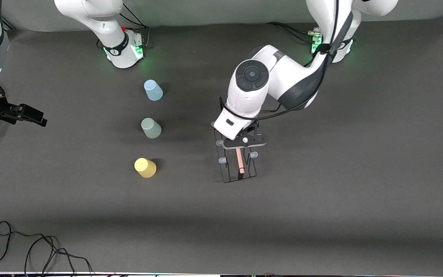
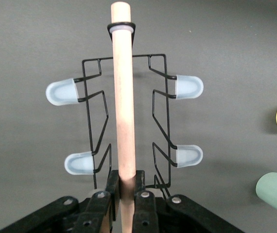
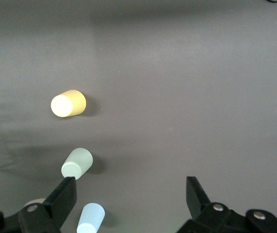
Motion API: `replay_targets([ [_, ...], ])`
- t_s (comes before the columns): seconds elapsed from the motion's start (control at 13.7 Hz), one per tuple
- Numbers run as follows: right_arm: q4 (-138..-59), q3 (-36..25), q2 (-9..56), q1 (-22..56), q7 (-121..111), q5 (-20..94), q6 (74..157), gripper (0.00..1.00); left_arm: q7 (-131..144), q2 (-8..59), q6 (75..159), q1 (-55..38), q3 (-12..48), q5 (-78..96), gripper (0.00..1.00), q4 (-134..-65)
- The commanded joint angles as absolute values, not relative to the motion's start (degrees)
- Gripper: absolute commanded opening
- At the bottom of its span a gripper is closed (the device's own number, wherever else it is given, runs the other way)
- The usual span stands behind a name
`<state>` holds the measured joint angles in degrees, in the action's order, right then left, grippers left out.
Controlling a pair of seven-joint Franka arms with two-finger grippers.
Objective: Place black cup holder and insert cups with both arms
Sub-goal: 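Carry the rack to the table middle and lower it with the left gripper, then release the rack and withdraw the left gripper while the right gripper reaches the green cup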
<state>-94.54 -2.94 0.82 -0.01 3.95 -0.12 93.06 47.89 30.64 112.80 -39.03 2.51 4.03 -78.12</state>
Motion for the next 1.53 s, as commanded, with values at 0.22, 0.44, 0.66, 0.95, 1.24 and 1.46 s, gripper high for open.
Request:
replay_targets([
  [0.22,-93.9,-3.2,1.0,0.3,2.7,-1.1,91.9,1.0,49.4,35.0,117.0,-41.5,1.4,1.7,0.0,-75.7],
  [0.44,-93.9,-3.2,1.1,0.4,2.8,-1.1,91.8,1.0,49.4,36.7,119.1,-42.3,1.4,1.0,0.0,-75.7],
  [0.66,-93.9,-3.2,1.0,0.4,2.8,-0.7,90.8,1.0,49.9,37.7,120.3,-42.5,1.4,1.0,0.0,-75.7],
  [0.95,-93.9,-3.1,0.7,0.4,3.8,-0.4,90.4,1.0,49.4,38.1,121.6,-42.5,1.4,0.7,0.0,-75.7],
  [1.24,-93.9,-2.7,0.6,2.3,10.4,2.8,89.4,1.0,48.9,38.1,122.2,-42.5,1.4,0.7,0.0,-75.8],
  [1.46,-94.0,-2.7,1.2,7.1,18.8,3.0,90.3,1.0,49.0,38.2,122.7,-42.4,1.5,0.8,0.0,-75.8],
])
